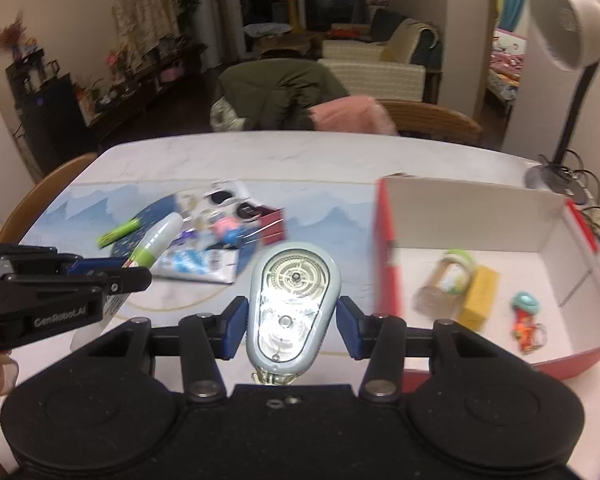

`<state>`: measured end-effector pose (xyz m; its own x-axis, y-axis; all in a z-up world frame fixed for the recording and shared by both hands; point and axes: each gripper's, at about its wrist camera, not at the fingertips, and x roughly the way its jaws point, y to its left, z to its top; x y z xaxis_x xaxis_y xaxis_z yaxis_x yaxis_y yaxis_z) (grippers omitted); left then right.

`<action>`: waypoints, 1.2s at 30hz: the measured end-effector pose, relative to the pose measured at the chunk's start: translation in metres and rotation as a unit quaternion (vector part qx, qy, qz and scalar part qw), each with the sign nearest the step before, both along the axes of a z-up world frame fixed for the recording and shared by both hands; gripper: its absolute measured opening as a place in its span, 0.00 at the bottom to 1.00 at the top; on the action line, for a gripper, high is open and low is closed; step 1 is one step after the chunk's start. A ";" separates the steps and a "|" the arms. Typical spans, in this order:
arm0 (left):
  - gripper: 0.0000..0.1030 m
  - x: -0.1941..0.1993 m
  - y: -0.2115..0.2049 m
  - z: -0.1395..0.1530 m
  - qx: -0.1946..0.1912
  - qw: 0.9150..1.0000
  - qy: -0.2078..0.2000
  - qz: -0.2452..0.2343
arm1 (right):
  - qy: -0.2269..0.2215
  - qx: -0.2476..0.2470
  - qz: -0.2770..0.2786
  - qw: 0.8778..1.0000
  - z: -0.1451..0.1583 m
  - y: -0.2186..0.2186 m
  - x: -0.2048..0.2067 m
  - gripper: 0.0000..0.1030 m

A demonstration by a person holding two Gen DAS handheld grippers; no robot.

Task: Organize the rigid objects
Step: 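Carry the glue stick and correction tape with both tools into the shoebox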

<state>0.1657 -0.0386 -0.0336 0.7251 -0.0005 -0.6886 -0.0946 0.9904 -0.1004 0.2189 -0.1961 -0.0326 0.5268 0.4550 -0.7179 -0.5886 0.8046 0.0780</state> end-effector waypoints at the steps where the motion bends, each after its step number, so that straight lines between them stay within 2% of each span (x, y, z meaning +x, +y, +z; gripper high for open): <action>1: 0.17 0.004 -0.008 0.002 0.002 1.000 -0.003 -0.006 | -0.002 0.001 -0.004 1.000 0.002 -0.007 0.003 0.46; 9: 0.17 0.039 -0.071 0.013 0.010 0.998 -0.009 -0.055 | -0.015 0.007 -0.039 0.999 0.006 -0.065 0.030 0.46; 20: 0.17 0.098 -0.143 0.008 0.023 0.994 0.007 -0.110 | -0.017 0.003 -0.095 0.995 -0.001 -0.134 0.081 0.46; 26: 0.17 0.140 -0.165 0.006 0.020 0.991 0.019 -0.130 | -0.012 -0.010 -0.113 0.994 -0.015 -0.156 0.111 0.46; 31: 0.17 0.181 -0.174 -0.005 0.001 0.990 0.043 -0.136 | -0.007 -0.023 -0.111 0.994 -0.026 -0.165 0.129 0.46; 36: 0.17 0.215 -0.187 -0.018 0.001 0.987 0.057 -0.147 | 0.003 -0.038 -0.106 0.994 -0.040 -0.167 0.146 0.46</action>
<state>0.3803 -0.2256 -0.0517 0.6111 -0.1980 -0.7664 0.1867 0.9770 -0.1036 0.3645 -0.3633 -0.0728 0.6006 0.2776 -0.7498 -0.4043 0.9145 0.0147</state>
